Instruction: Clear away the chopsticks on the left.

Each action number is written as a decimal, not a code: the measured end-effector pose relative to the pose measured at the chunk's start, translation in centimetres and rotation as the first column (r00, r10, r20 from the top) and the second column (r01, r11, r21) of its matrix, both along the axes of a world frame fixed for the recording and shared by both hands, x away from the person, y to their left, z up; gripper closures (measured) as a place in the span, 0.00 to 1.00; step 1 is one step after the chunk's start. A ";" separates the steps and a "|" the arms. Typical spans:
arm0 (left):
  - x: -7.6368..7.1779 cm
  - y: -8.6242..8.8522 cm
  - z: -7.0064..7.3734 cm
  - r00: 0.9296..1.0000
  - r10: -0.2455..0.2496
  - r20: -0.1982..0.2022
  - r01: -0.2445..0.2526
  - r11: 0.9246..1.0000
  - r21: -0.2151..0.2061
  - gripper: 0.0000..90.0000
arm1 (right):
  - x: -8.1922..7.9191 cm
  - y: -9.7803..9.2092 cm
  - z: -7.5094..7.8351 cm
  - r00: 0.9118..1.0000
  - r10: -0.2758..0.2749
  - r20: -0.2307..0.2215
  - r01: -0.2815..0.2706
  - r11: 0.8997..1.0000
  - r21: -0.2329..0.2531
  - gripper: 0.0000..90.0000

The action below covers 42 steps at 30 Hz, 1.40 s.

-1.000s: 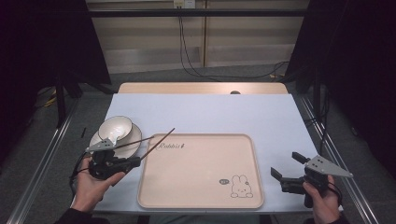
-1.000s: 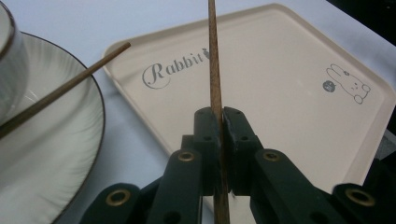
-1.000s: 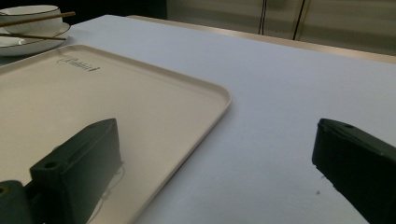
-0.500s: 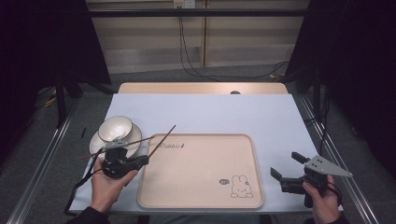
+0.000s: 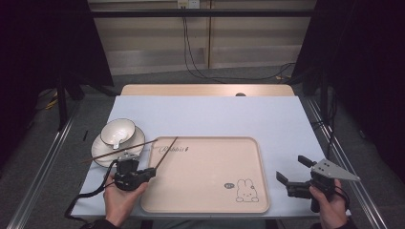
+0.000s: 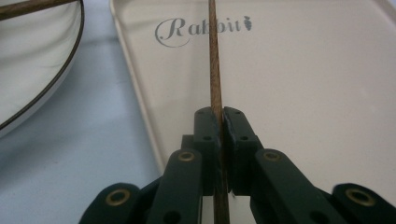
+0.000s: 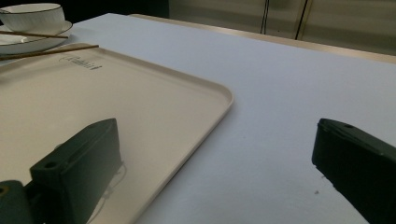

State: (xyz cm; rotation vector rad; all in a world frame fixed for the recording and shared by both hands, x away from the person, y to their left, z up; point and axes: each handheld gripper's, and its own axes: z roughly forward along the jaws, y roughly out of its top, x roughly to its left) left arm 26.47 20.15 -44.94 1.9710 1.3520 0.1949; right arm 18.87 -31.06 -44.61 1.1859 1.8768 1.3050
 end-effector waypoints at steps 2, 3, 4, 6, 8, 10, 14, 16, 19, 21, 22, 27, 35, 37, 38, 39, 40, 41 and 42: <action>0.1 -0.1 -0.1 1.000 0.010 -0.008 -0.010 1.000 0.000 0.94 | 0.0 0.0 0.0 1.000 -0.001 0.000 0.001 1.000 0.001 0.01; 0.1 -0.3 -0.2 1.000 0.017 -0.008 -0.017 1.000 0.002 0.94 | 0.0 0.0 0.0 1.000 -0.003 0.000 0.003 1.000 0.000 0.01; 0.1 -0.4 -0.3 1.000 0.014 -0.008 -0.014 1.000 0.009 0.94 | 0.0 0.0 0.0 1.000 -0.007 0.001 0.007 1.000 0.001 0.01; 0.2 -0.6 -0.5 1.000 0.011 -0.021 -0.011 1.000 0.027 0.94 | 0.0 -0.1 0.0 1.000 -0.005 0.001 0.005 1.000 0.000 0.01; 0.3 -0.8 -0.6 0.999 0.021 -0.025 -0.020 0.999 0.030 0.94 | 0.0 0.0 0.0 1.000 -0.007 -0.001 0.007 1.000 0.000 0.01; 0.4 -1.0 -0.7 0.999 0.034 -0.027 -0.034 0.999 0.025 0.94 | 0.0 0.0 0.0 1.000 -0.003 0.000 0.003 1.000 -0.002 0.01; 0.5 -1.3 -1.1 0.998 0.029 -0.057 -0.027 0.999 0.036 0.94 | 0.0 -0.1 0.0 1.000 -0.005 0.000 0.005 1.000 -0.002 0.01; 0.5 -1.3 -1.2 0.998 0.029 -0.061 -0.027 0.999 0.036 0.94 | 0.0 -0.1 0.0 1.000 -0.008 0.000 0.008 1.000 -0.002 0.01; 0.6 -1.6 -1.4 0.998 0.023 -0.063 -0.020 0.999 0.045 0.94 | 0.0 -0.1 0.0 1.000 -0.007 0.001 0.007 1.000 -0.004 0.01; 0.6 -1.5 -1.4 0.997 0.026 -0.067 -0.024 0.999 0.038 0.94 | 0.0 0.0 0.0 1.000 -0.003 -0.003 0.003 1.000 -0.004 0.01; 0.6 -1.6 -1.4 0.997 0.029 -0.066 -0.027 0.999 0.037 0.94 | 0.0 0.0 0.0 1.000 0.002 0.000 -0.002 1.000 -0.011 0.01; 0.6 -1.6 -1.4 0.997 0.031 -0.071 -0.029 0.999 0.026 0.93 | 0.0 0.0 0.0 1.000 0.000 0.000 0.000 1.000 -0.009 0.01; 0.7 -1.5 -1.3 0.997 -0.014 -0.073 0.015 1.000 0.009 0.80 | 0.0 0.0 0.0 1.000 0.003 0.002 -0.003 1.000 -0.009 0.01; 0.7 -1.5 -1.3 0.998 -0.022 -0.060 0.022 1.000 0.007 0.72 | 0.0 0.1 0.0 1.000 0.002 0.002 -0.002 1.000 -0.007 0.01; 0.7 -1.3 -1.1 0.998 -0.031 -0.053 0.031 0.999 0.010 0.70 | 0.0 0.1 0.0 1.000 0.004 0.001 -0.004 1.000 -0.004 0.01; 0.7 -1.3 -1.0 0.998 -0.037 -0.042 0.037 0.999 -0.013 0.67 | 0.0 0.1 0.0 1.000 0.006 0.002 -0.006 1.000 -0.005 0.01; 0.8 -1.2 -0.9 0.998 -0.064 -0.026 0.064 0.998 -0.004 0.62 | 0.0 0.1 0.0 1.000 0.007 0.002 -0.007 1.000 -0.004 0.01; 0.7 -1.1 -0.7 0.997 -0.075 -0.011 0.075 0.997 -0.002 0.58 | 0.0 0.1 0.0 1.000 0.011 0.002 -0.011 1.000 -0.005 0.01; 0.7 -0.9 -0.5 0.996 -0.086 0.005 0.086 0.996 -0.005 0.53 | 0.0 0.1 0.0 1.000 0.011 0.002 -0.011 1.000 -0.003 0.01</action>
